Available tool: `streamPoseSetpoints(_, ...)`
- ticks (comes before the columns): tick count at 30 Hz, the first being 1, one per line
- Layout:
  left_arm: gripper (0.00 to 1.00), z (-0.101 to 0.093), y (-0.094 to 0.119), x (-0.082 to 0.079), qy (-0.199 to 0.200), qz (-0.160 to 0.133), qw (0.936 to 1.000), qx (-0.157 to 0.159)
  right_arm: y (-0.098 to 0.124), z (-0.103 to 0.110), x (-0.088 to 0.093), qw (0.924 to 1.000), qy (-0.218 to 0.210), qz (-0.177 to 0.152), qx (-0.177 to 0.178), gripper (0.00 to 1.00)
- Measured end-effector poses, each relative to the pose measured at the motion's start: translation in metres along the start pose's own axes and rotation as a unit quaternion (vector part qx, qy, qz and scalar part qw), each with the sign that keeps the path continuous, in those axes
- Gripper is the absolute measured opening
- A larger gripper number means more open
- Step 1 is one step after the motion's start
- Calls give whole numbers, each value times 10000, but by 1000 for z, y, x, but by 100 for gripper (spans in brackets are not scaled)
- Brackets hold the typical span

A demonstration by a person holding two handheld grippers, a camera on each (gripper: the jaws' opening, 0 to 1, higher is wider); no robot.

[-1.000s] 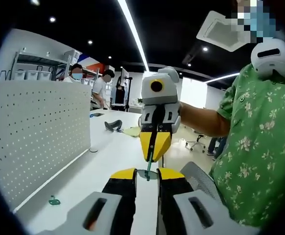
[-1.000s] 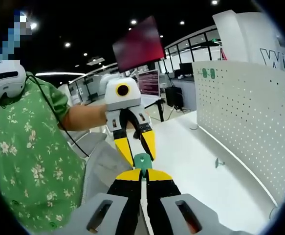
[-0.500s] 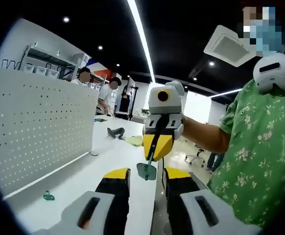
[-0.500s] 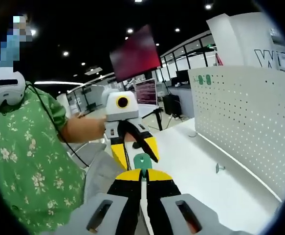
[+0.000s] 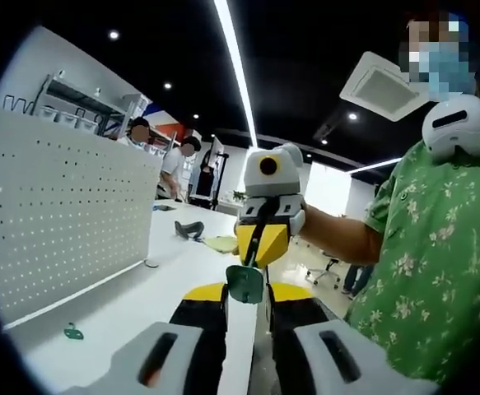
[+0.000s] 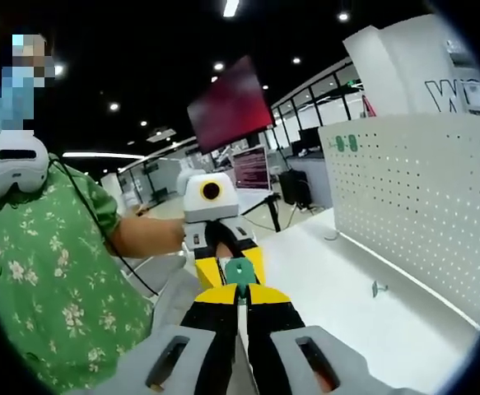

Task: Insert the hook assembly into the mounting plate slot until the hook locks in place.

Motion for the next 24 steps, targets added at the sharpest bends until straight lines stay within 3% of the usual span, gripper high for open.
streamPoseSetpoints(24,16,-3,-4,-8,-178,70,9998,16,-10,3,-1,9998,180,60,18,2)
Point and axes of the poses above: the point that each gripper's makers call its tool centre point, and the gripper's own axes: y roughly backward along the fingers, z roughly to its left, x roughly out of its underside, the point moved 2 cm from there along y, roughly backward along the fingers, and after that the axes turned 14 degrees about z, right-handed, at the moved point
